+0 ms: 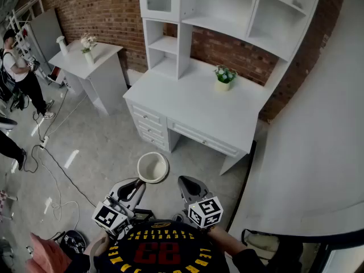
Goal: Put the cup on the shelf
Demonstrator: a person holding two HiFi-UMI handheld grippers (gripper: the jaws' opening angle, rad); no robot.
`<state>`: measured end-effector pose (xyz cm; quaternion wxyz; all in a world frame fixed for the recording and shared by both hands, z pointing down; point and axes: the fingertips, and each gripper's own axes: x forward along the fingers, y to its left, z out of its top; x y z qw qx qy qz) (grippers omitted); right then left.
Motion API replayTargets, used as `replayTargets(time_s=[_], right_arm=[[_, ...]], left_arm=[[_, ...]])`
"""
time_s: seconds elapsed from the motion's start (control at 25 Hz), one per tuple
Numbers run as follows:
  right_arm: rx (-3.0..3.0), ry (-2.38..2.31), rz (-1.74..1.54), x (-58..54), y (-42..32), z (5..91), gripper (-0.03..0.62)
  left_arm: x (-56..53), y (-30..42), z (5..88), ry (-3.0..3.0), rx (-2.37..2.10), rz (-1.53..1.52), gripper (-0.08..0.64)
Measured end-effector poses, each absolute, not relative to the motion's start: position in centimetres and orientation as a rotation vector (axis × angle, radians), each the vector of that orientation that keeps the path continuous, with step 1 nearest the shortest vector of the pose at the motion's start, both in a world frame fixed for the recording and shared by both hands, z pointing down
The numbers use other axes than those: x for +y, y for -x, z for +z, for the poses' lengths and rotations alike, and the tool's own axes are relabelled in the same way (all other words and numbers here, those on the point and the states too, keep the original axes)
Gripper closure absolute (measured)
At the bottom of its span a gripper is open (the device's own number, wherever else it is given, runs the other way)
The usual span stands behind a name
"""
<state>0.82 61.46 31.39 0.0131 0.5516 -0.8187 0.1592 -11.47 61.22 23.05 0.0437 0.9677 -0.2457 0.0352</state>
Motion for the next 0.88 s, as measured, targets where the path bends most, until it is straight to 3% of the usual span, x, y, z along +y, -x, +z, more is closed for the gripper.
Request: replayTargets(time_s=[0.88], right_arm=[[-2.616, -1.726, 0.418, 64.5, -0.8, 29.5, 0.586]], left_arm=[[63.7, 11.9, 22.8, -2.958, -0.820, 0.173, 0.512]])
